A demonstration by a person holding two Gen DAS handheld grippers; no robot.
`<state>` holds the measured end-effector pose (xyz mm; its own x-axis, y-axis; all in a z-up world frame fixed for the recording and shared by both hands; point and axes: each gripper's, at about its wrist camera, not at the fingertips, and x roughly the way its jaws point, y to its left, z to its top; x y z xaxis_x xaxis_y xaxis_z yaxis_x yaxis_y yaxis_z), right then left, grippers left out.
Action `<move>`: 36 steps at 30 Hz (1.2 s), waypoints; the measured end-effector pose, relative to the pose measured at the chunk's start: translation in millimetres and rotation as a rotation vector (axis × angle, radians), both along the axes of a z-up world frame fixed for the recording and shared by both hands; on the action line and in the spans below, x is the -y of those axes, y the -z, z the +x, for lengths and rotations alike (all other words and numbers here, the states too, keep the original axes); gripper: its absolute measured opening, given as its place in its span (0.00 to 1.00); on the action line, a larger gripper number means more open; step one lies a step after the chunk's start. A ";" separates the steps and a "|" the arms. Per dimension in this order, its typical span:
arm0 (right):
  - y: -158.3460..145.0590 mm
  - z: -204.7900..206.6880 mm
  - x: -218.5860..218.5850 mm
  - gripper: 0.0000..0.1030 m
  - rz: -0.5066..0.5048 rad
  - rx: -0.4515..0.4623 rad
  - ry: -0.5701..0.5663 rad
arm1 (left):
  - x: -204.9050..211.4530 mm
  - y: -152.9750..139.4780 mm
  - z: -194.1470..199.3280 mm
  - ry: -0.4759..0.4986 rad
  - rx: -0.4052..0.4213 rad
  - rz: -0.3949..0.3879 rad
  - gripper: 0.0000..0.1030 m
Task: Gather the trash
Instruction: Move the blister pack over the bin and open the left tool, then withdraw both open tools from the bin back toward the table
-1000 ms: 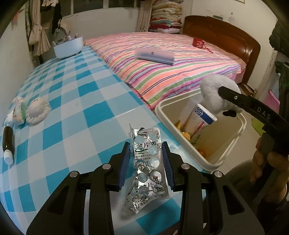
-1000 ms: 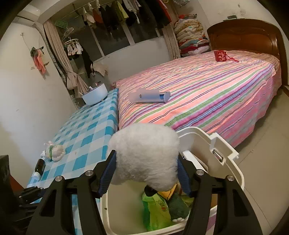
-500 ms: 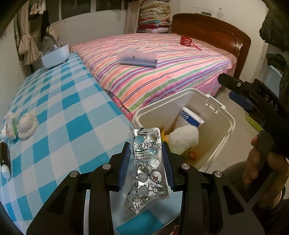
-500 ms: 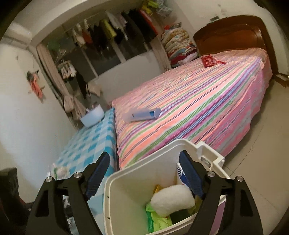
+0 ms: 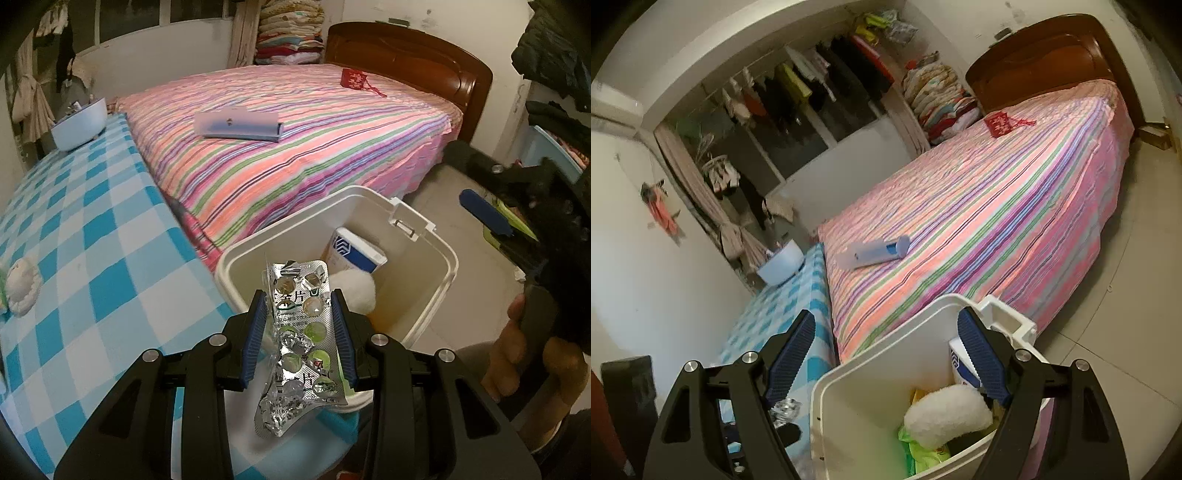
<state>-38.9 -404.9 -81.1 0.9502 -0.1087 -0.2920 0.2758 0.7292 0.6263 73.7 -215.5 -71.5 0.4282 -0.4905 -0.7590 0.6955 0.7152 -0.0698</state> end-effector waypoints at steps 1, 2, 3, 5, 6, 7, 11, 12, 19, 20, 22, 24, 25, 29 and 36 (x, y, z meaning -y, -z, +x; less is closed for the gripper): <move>2.1 0.8 -1.2 0.75 0.002 0.002 0.003 | 2.8 0.5 0.3 0.003 -0.004 -0.001 0.34; 2.4 1.2 -1.1 0.75 0.006 0.006 0.009 | 5.4 0.9 1.0 0.006 -0.006 -0.002 0.34; 3.2 0.3 0.1 0.75 0.013 0.010 0.014 | 9.0 1.4 1.6 0.010 -0.007 -0.002 0.34; 3.6 1.3 2.5 0.75 0.023 0.006 0.014 | 13.5 2.6 2.0 0.018 -0.010 0.001 0.34; 5.3 2.8 3.5 0.75 0.032 0.000 0.010 | 16.3 3.0 1.9 0.022 -0.010 0.002 0.35; 5.3 3.5 3.8 0.75 0.033 0.000 0.010 | 18.8 3.1 1.6 0.026 -0.009 0.001 0.35; 5.1 4.0 6.4 0.75 0.034 0.004 0.015 | 25.8 3.7 0.4 0.043 -0.004 0.002 0.35; 4.6 4.4 9.1 0.75 0.035 0.004 0.015 | 27.3 4.2 0.4 0.044 -0.005 0.000 0.38; 5.7 7.0 9.2 0.75 0.036 -0.002 0.014 | 27.9 3.5 -2.4 0.027 0.034 0.004 0.78; 5.5 6.9 9.1 0.75 0.036 -0.002 0.015 | 26.0 3.0 -2.5 0.022 0.038 0.005 0.78; 7.0 6.5 8.0 0.75 0.034 -0.004 0.015 | 21.9 2.1 -1.4 0.012 0.038 0.006 0.78; 7.5 7.3 7.4 0.75 0.031 -0.008 0.011 | 15.9 1.4 0.6 -0.005 0.035 0.006 0.78; 8.0 6.9 7.1 0.75 0.033 -0.007 0.012 | 13.0 1.3 1.7 -0.013 0.033 0.004 0.78; 8.8 8.7 5.9 0.75 0.035 -0.017 0.001 | -3.2 0.0 7.7 -0.056 0.033 -0.001 0.78; 6.8 18.7 -1.1 0.75 0.030 -0.046 -0.036 | -35.3 -1.8 15.0 -0.120 0.073 0.014 0.78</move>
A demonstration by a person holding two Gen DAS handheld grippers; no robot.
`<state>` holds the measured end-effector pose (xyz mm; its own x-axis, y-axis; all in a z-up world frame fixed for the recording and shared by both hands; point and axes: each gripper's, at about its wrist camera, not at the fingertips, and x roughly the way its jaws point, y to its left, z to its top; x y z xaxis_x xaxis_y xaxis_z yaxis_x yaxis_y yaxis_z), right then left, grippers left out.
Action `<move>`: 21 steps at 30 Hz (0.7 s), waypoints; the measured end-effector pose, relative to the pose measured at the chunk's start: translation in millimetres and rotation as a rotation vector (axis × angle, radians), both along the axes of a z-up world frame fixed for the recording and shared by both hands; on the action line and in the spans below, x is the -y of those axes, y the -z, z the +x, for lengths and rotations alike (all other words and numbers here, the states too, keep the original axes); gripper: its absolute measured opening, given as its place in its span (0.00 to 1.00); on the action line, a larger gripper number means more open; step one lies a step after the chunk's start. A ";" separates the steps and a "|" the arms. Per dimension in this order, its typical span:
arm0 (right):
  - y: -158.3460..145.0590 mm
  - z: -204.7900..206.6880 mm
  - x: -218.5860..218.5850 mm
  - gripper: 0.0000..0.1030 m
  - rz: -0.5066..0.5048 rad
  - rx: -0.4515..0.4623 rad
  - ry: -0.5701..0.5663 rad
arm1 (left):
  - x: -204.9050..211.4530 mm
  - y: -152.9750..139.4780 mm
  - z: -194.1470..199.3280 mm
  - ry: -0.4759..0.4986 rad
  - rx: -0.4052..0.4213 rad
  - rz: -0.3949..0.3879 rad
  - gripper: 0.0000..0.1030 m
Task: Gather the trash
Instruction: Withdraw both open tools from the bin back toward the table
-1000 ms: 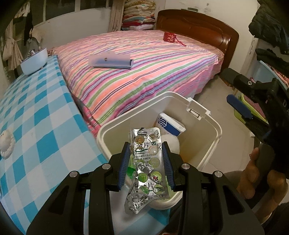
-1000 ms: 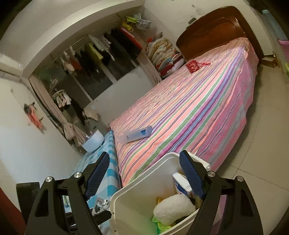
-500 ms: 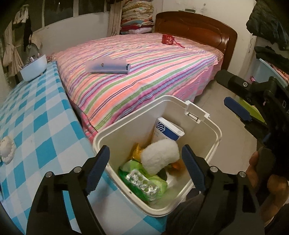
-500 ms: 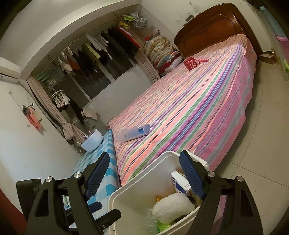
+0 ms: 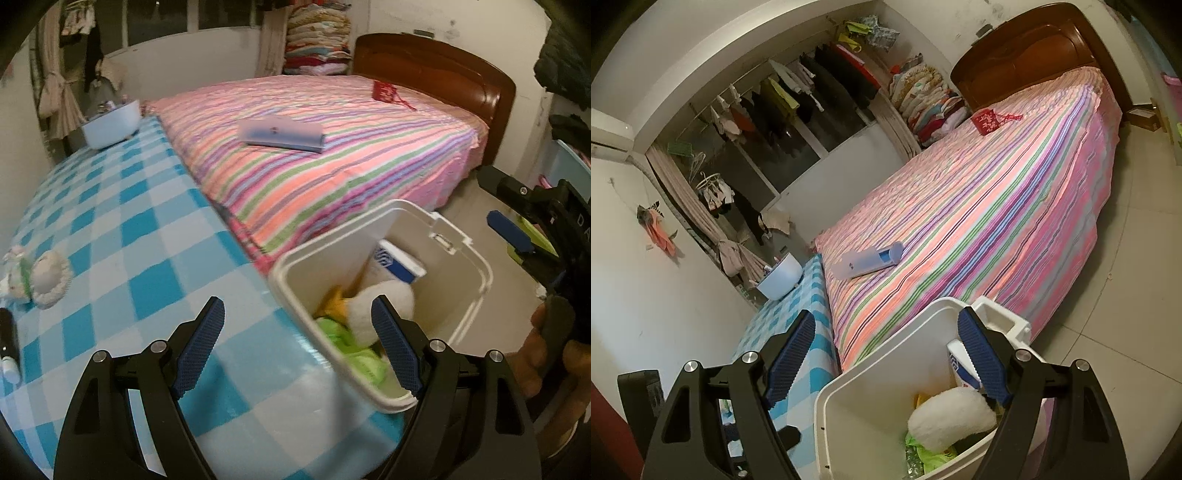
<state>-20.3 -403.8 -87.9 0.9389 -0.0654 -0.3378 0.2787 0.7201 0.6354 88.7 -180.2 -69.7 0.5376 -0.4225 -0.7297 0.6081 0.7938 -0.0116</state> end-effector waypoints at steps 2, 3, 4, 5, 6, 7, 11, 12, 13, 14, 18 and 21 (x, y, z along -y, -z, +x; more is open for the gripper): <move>-1.6 2.7 -2.4 0.75 -0.005 -0.006 -0.009 | -13.4 0.4 5.0 -0.025 0.004 0.002 0.78; -1.8 3.8 -3.8 0.75 -0.008 -0.009 -0.012 | -19.4 0.5 7.1 -0.036 0.007 0.003 0.78; -2.7 5.9 -6.9 0.75 -0.017 -0.015 -0.022 | -25.9 0.1 9.6 -0.049 0.011 0.004 0.78; -2.6 6.3 -8.5 0.75 -0.018 -0.017 -0.023 | -36.4 -0.7 13.9 -0.074 0.021 0.006 0.78; -3.0 8.3 -11.7 0.75 -0.024 -0.023 -0.031 | -42.0 -1.3 16.2 -0.089 0.026 0.008 0.78; -3.2 10.9 -15.1 0.75 -0.031 -0.031 -0.039 | -50.0 -2.1 19.9 -0.108 0.032 0.011 0.78; -6.1 19.8 -28.7 0.75 -0.047 -0.051 -0.061 | -87.0 -6.2 35.7 -0.201 0.053 0.004 0.78; -6.8 22.4 -32.8 0.75 -0.054 -0.056 -0.067 | -99.7 -8.0 41.5 -0.236 0.055 -0.004 0.78; -7.5 25.0 -37.8 0.75 -0.065 -0.063 -0.078 | -108.6 -9.2 45.1 -0.261 0.056 -0.010 0.78; -8.2 27.0 -42.8 0.75 -0.067 -0.064 -0.078 | -121.9 -11.6 51.0 -0.299 0.060 -0.021 0.78; -7.8 37.4 -60.9 0.75 -0.090 -0.086 -0.114 | -155.9 -19.0 62.5 -0.386 0.068 -0.049 0.78; -8.1 46.1 -75.1 0.75 -0.106 -0.099 -0.148 | -181.3 -25.2 68.9 -0.445 0.077 -0.056 0.78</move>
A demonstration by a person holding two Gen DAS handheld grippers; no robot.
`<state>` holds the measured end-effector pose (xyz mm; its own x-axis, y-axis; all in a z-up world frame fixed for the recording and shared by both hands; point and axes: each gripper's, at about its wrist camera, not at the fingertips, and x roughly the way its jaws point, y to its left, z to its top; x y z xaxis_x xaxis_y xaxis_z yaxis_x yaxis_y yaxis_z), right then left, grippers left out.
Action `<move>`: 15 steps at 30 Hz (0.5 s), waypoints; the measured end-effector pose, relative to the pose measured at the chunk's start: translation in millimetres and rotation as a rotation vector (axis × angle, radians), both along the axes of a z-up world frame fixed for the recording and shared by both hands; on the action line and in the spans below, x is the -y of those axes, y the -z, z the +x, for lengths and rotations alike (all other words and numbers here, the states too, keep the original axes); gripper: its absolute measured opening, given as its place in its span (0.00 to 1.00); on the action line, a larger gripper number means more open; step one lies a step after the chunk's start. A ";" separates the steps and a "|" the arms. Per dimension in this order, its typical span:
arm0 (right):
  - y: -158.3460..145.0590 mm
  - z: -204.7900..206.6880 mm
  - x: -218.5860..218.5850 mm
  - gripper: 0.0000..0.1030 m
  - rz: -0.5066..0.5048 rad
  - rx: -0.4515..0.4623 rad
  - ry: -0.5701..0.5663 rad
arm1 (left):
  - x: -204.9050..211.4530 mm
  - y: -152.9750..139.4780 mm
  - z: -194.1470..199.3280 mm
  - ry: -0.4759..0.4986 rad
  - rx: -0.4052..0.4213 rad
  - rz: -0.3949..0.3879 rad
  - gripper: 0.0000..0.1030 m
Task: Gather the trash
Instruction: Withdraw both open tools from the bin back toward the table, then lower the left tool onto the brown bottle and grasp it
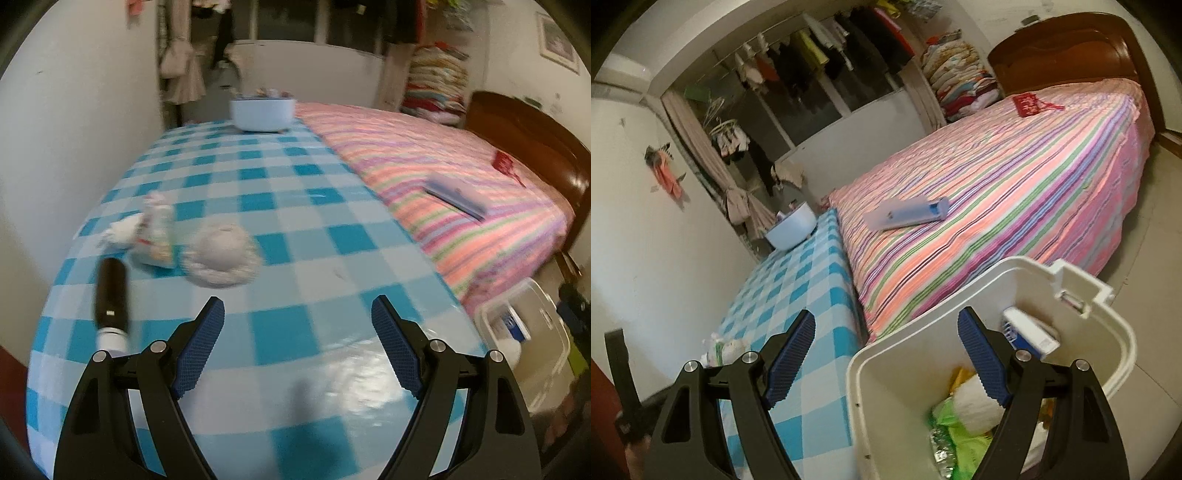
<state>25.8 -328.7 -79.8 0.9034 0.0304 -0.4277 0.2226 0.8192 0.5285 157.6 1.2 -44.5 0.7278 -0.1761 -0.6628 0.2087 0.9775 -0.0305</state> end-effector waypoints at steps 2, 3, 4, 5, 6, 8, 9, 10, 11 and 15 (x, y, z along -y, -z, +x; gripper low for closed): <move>0.4 7.3 -8.7 0.75 -0.007 -0.009 -0.020 | -15.7 -5.4 4.2 -0.045 0.019 0.020 0.78; 0.2 9.0 -10.7 0.75 -0.008 -0.011 -0.024 | -21.0 -7.5 4.8 -0.060 0.027 0.028 0.78; -0.1 11.0 -12.4 0.75 -0.010 -0.013 -0.030 | -28.9 -10.9 5.3 -0.080 0.039 0.034 0.78; -0.2 12.9 -16.0 0.75 -0.012 -0.017 -0.038 | -36.6 -13.8 6.5 -0.099 0.047 0.035 0.79; 0.3 15.9 -20.6 0.75 -0.017 -0.022 -0.050 | -48.6 -17.1 9.5 -0.129 0.053 0.030 0.79; 0.4 19.6 -26.3 0.75 -0.024 -0.028 -0.061 | -69.3 -21.7 16.1 -0.180 0.046 0.021 0.79; 0.7 24.4 -34.4 0.75 -0.030 -0.035 -0.075 | -77.4 -22.4 19.4 -0.201 0.041 0.019 0.81; 0.9 25.7 -36.5 0.75 -0.029 -0.035 -0.083 | -85.1 -23.2 22.7 -0.224 0.037 0.019 0.84; 0.8 26.8 -38.4 0.75 -0.025 -0.032 -0.091 | -92.2 -23.9 26.1 -0.250 0.034 0.023 0.86; -2.7 39.2 -54.1 0.75 -0.020 -0.011 -0.122 | -115.0 -18.9 48.4 -0.305 -0.012 0.038 0.86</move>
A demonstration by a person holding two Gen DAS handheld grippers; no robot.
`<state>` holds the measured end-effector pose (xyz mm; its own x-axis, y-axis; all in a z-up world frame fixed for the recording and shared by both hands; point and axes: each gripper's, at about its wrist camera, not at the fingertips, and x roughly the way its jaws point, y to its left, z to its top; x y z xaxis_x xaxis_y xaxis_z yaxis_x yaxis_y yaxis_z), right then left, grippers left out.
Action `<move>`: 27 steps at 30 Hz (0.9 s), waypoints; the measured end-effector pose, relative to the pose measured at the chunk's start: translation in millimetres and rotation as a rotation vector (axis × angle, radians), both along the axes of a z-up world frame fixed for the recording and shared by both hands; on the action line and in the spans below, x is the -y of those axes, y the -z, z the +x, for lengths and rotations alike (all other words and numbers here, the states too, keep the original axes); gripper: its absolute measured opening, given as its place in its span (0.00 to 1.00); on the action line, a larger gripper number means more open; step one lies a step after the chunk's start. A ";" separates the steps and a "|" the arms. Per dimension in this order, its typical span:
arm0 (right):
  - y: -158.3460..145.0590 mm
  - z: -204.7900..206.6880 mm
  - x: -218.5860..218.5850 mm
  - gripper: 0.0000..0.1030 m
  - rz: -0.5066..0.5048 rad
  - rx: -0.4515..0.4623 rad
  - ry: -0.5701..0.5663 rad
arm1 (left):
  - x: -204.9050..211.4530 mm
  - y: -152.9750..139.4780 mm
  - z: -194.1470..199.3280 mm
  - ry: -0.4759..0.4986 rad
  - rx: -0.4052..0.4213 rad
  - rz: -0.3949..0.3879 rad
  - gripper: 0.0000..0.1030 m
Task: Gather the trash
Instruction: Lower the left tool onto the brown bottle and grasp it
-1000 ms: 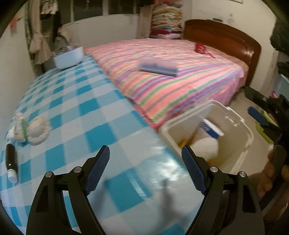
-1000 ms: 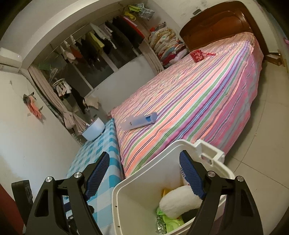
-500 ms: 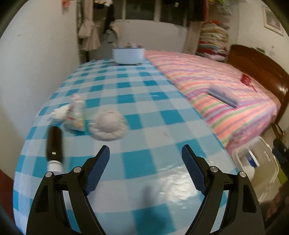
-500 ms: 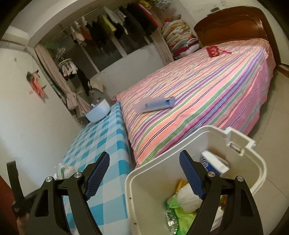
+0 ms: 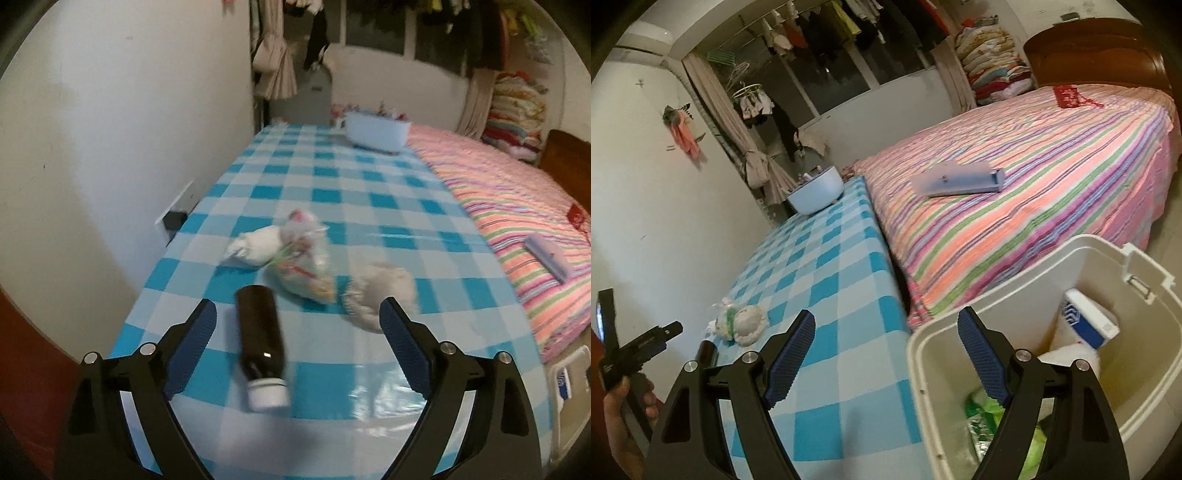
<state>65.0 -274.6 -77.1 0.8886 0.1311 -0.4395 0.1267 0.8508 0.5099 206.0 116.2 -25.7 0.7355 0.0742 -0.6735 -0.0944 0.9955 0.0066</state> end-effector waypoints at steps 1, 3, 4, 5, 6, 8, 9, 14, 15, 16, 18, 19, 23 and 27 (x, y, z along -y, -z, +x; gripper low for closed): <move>-1.0 4.3 -4.0 0.75 -0.004 0.007 -0.014 | -4.7 3.0 5.7 -0.012 -0.012 0.001 0.86; -4.0 13.0 -12.0 0.75 -0.020 0.020 -0.041 | -11.8 9.3 12.9 -0.019 -0.038 -0.011 0.86; -7.5 19.7 -18.7 0.75 -0.038 0.034 -0.061 | -16.0 13.8 16.8 -0.030 -0.055 -0.023 0.86; -7.7 21.9 -20.4 0.75 -0.044 0.039 -0.067 | -18.9 19.0 20.0 -0.036 -0.074 -0.028 0.86; -11.4 28.6 -27.1 0.75 -0.062 0.051 -0.084 | -20.5 22.5 23.1 -0.033 -0.087 -0.028 0.86; -19.4 43.3 -41.8 0.75 -0.098 0.080 -0.122 | -23.2 29.1 27.3 -0.032 -0.111 -0.026 0.86; -19.4 44.8 -43.6 0.75 -0.100 0.083 -0.124 | -25.4 33.2 30.3 -0.039 -0.126 -0.027 0.86; -34.2 73.7 -75.7 0.75 -0.140 0.115 -0.198 | -34.5 47.9 39.9 -0.059 -0.172 -0.045 0.86; -34.8 79.1 -81.4 0.75 -0.147 0.115 -0.214 | -35.7 51.2 42.1 -0.058 -0.185 -0.046 0.86; -39.6 81.8 -84.9 0.75 -0.152 0.115 -0.220 | -36.2 54.4 44.1 -0.055 -0.197 -0.047 0.86; -43.1 95.8 -98.6 0.75 -0.168 0.111 -0.256 | -37.2 59.2 47.1 -0.054 -0.210 -0.049 0.86; -46.3 98.4 -102.0 0.75 -0.171 0.110 -0.264 | -37.4 61.7 48.3 -0.053 -0.217 -0.050 0.85; -53.9 117.5 -123.2 0.75 -0.194 0.097 -0.315 | -37.2 69.2 52.4 -0.046 -0.236 -0.053 0.81; -55.6 132.7 -144.1 0.75 -0.212 0.070 -0.361 | -37.7 79.1 56.8 -0.025 -0.260 -0.063 0.53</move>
